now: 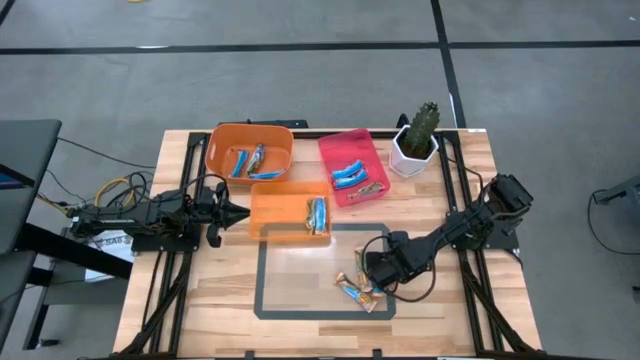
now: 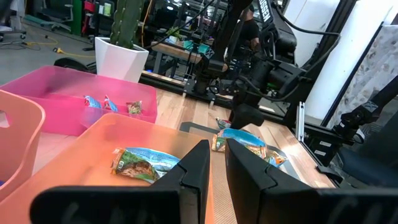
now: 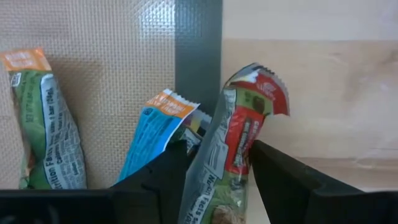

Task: Pick and place Granola Bars by type
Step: Put the red granola bar into the red bin

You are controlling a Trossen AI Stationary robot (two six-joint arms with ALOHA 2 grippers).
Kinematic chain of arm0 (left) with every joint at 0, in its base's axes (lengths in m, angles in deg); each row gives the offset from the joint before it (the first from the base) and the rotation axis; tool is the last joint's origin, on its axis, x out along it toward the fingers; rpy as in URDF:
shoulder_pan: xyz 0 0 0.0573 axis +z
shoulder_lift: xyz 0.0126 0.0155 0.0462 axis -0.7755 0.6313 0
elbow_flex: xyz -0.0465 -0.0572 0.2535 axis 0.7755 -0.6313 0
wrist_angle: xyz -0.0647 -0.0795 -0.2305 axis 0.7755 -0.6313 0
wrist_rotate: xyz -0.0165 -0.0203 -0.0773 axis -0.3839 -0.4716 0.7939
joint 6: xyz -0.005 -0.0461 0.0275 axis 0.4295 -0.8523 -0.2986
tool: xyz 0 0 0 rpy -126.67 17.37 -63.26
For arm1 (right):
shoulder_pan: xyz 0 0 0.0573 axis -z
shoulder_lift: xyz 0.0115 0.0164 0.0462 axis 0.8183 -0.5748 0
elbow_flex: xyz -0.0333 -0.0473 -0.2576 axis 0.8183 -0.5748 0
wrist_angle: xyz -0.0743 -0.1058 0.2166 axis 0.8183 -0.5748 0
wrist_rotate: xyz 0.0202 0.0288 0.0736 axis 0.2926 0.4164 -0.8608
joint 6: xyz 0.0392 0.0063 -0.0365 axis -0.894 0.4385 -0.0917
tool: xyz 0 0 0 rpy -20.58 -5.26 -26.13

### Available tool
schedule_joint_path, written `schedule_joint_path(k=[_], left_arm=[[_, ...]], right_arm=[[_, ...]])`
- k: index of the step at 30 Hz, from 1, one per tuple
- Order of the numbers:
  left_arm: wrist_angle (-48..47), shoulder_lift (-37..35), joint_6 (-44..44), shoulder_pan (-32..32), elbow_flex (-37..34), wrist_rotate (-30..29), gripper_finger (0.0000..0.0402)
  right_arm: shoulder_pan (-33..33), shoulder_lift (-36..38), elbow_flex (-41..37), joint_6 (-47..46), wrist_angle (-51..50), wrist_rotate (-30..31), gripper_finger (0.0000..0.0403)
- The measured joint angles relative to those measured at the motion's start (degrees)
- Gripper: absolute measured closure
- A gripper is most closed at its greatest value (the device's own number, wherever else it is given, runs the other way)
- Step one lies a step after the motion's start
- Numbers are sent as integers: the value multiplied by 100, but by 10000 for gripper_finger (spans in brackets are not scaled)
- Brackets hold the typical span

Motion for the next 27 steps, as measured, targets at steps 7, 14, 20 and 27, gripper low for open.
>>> schedule_joint_path(k=[7,14,20,27], left_arm=[[0,-2,0,2,0,0,358],[0,0,0,2,0,-2,358],[0,-1,0,2,0,0,358],[0,0,0,2,0,-1,358]], right_arm=[[5,0,-17,13,-64,9,256],[5,0,-17,12,-80,14,302],[5,0,-17,14,-80,12,337],[-25,0,-17,60,-81,18,371]])
